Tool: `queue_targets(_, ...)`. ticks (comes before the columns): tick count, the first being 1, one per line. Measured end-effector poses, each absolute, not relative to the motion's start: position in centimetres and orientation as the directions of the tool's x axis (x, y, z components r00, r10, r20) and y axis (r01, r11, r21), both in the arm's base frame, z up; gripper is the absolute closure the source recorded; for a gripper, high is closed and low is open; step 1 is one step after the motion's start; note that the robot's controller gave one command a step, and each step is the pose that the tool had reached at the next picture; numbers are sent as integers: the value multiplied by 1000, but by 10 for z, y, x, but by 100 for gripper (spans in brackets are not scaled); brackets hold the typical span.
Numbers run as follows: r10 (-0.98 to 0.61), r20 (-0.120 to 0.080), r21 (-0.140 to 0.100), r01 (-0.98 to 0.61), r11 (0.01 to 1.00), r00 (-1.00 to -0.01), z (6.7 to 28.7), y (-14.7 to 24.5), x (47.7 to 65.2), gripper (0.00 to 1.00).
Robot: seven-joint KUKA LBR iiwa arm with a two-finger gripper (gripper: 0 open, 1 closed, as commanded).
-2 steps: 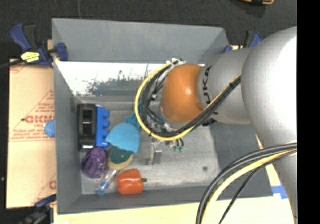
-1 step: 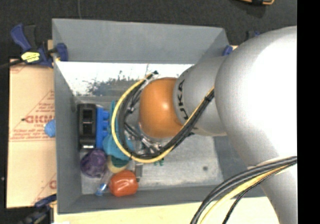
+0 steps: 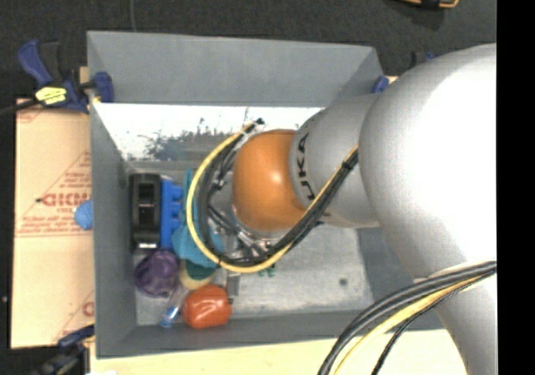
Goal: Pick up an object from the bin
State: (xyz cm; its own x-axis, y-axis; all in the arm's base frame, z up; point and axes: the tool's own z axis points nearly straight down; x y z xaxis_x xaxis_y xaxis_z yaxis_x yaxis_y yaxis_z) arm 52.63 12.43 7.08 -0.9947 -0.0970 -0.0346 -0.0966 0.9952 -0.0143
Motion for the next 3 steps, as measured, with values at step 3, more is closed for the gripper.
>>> queue_targets(3, -122, -35, -17, -121, 992, -992, 141, 109, 523, 0)
